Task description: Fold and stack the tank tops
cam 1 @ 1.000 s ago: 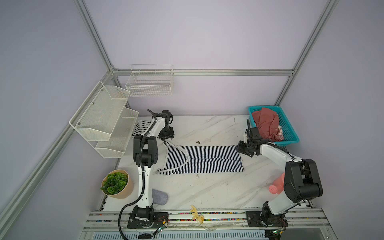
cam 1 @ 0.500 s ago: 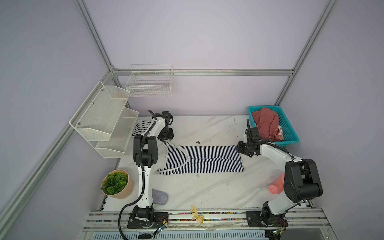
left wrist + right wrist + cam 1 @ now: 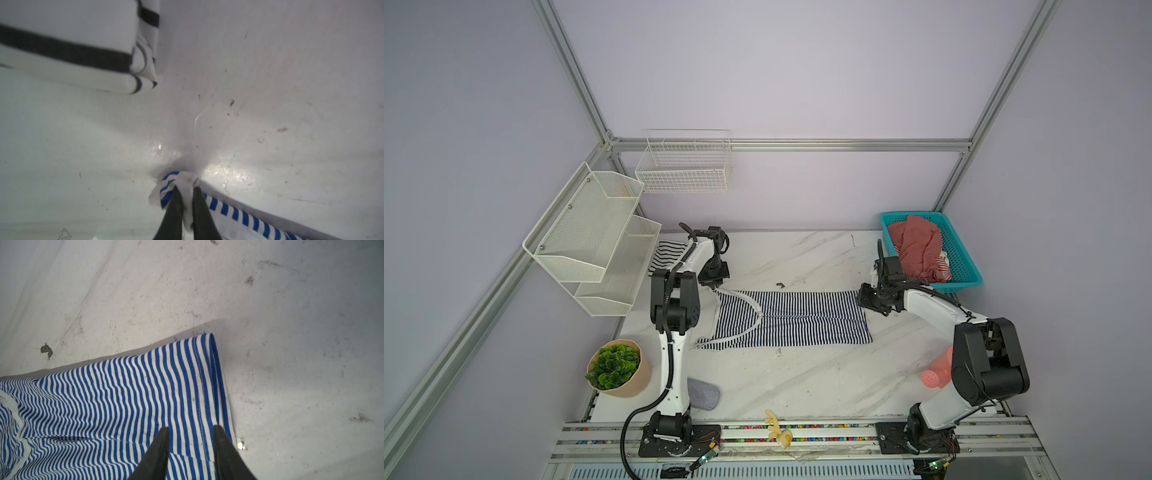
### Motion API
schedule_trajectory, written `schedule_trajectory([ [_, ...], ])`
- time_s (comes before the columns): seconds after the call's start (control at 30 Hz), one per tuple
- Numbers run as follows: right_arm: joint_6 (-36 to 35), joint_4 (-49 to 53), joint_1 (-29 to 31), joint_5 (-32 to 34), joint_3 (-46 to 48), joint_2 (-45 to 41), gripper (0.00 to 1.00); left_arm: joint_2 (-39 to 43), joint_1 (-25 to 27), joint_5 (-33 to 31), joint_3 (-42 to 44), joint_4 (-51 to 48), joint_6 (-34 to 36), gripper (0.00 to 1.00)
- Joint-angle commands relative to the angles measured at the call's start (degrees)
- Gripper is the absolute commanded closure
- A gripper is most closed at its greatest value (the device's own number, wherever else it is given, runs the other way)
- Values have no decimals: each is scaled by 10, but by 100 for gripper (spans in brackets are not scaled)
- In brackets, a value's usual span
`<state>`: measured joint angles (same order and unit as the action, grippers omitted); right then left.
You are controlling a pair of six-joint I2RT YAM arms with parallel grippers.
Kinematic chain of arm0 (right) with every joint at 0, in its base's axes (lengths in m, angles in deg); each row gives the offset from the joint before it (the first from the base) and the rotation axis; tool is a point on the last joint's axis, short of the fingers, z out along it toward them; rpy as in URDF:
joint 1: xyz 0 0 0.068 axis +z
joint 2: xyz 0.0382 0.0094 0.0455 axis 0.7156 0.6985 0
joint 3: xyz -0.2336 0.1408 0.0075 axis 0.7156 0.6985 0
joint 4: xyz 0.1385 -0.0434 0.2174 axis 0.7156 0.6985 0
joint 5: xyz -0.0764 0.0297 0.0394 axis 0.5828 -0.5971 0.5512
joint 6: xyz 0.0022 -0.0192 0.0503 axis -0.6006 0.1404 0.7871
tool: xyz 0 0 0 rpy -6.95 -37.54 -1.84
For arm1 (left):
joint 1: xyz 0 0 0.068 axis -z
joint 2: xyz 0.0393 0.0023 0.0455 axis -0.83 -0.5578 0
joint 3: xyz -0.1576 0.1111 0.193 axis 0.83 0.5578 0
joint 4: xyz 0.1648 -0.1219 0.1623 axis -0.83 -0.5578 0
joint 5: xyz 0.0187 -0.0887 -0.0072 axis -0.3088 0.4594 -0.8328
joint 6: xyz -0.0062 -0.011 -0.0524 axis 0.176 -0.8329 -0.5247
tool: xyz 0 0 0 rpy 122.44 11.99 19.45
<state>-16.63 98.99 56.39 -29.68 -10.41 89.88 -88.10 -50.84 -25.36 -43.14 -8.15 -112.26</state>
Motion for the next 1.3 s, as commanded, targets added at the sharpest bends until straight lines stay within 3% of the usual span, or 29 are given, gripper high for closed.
schedule_trajectory([
  [0.0,4,-3,5,2,7,2,62,40,-4,-24,33,-4,-7,92],
  [0.47,4,-5,4,1,16,2,62,166,-3,-37,198,107,-73,100],
  [0.83,1,-4,5,1,22,1,62,227,-3,-60,324,182,-138,100],
  [0.93,1,-5,5,0,23,1,62,257,-4,-69,364,209,-162,97],
  [1.1,2,-6,6,-3,24,1,62,286,-3,-82,400,228,-190,83],
  [1.27,1,-4,6,-2,25,-1,62,303,-4,-93,420,228,-200,81],
])
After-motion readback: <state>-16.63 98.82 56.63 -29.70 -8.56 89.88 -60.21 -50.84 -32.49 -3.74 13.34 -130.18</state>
